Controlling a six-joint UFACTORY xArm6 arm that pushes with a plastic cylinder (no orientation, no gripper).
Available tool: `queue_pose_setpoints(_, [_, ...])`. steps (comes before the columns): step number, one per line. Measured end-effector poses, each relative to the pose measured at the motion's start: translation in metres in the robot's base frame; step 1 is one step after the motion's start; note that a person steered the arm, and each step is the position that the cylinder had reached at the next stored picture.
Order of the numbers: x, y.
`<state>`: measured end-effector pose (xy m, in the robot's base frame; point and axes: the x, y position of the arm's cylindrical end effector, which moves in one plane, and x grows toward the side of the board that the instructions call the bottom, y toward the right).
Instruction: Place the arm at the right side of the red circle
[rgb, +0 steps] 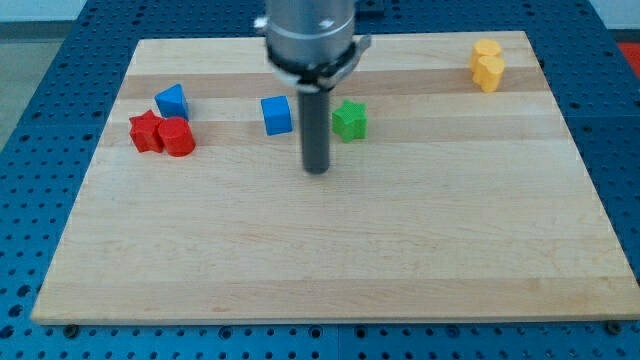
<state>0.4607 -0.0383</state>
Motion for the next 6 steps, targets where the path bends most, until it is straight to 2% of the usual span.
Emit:
queue_pose_setpoints(1, [0.018, -0.05])
queue_pose_setpoints(2, [0.018, -0.098])
queue_pose_setpoints(4, [-0.069, -0.103])
queue_pose_setpoints(6, [-0.068, -0.103])
